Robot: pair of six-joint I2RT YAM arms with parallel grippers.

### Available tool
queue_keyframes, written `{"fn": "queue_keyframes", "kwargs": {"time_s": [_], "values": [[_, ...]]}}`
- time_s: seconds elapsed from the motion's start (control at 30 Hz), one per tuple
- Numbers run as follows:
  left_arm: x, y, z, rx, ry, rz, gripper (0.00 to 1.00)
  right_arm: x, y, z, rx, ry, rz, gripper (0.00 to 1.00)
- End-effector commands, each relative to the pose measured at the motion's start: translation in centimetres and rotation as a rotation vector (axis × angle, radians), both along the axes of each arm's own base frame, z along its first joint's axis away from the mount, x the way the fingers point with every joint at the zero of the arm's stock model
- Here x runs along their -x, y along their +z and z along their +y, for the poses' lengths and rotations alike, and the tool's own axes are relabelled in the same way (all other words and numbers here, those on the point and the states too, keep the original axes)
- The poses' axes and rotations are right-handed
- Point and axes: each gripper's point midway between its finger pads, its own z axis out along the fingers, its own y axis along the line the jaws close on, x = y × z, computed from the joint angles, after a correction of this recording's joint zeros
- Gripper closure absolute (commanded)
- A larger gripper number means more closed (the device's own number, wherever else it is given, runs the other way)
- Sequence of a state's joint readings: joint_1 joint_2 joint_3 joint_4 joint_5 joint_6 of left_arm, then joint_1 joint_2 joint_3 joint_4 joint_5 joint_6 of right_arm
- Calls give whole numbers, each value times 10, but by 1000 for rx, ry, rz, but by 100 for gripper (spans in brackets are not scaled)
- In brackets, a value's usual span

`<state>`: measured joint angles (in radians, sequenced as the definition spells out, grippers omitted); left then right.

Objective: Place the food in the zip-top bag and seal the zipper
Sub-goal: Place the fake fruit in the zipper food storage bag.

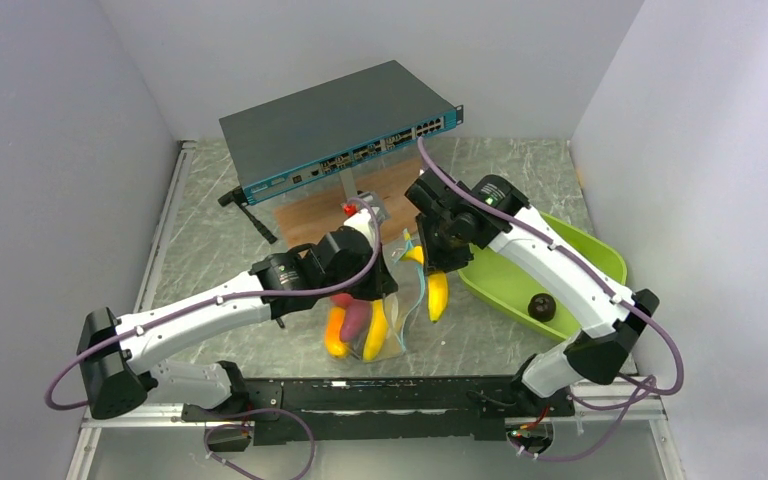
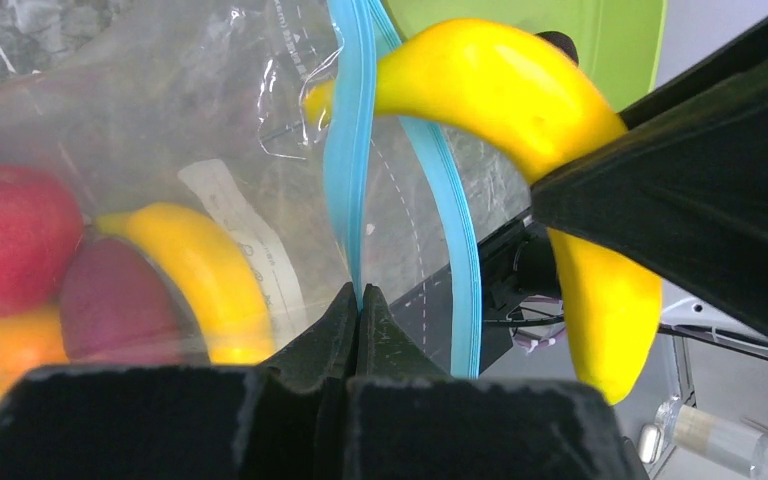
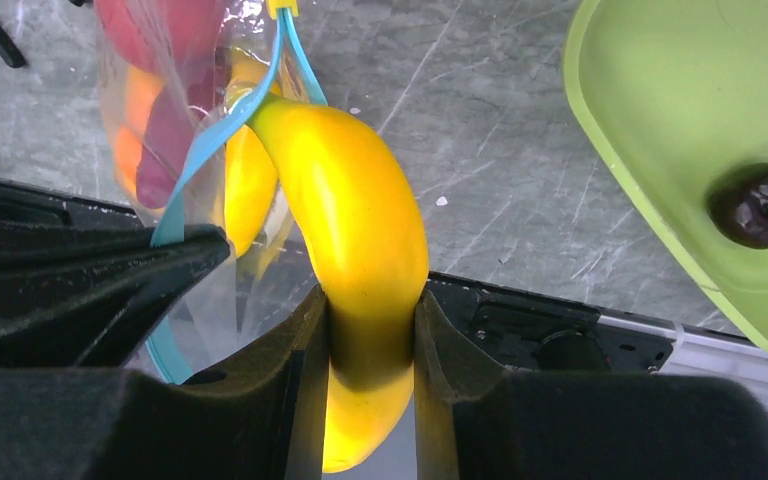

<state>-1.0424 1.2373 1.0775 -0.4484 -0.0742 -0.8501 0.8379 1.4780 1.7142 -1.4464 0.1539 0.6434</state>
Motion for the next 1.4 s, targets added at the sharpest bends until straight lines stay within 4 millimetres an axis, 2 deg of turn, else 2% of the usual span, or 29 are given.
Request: {"fn": "queue_keyframes", "kwargs": {"time_s": [0.0, 0.5, 0.7, 0.9, 1.13, 1.23, 1.37], "values": [[-1, 34, -19, 94, -38, -54, 100, 0, 3, 4, 2, -4, 12, 100], [2, 33, -31, 108, -53, -54, 100, -14, 6, 32, -45, -95, 65, 100], [-1, 31, -30, 94, -40, -66, 100, -3, 7, 41, -101, -85, 135, 100], [-8, 28, -27, 73, -10, -83, 100, 0, 9, 36, -110, -133, 131, 100], [-13, 22, -28, 32, 1, -85, 100, 9, 20, 47, -195, -134, 171, 100], [-13, 24, -27, 30, 2, -89, 100, 11, 12, 46, -192, -134, 177, 100], [-8, 35, -27, 67, -14, -92, 100, 7, -16, 36, -124, -148, 161, 100]]}}
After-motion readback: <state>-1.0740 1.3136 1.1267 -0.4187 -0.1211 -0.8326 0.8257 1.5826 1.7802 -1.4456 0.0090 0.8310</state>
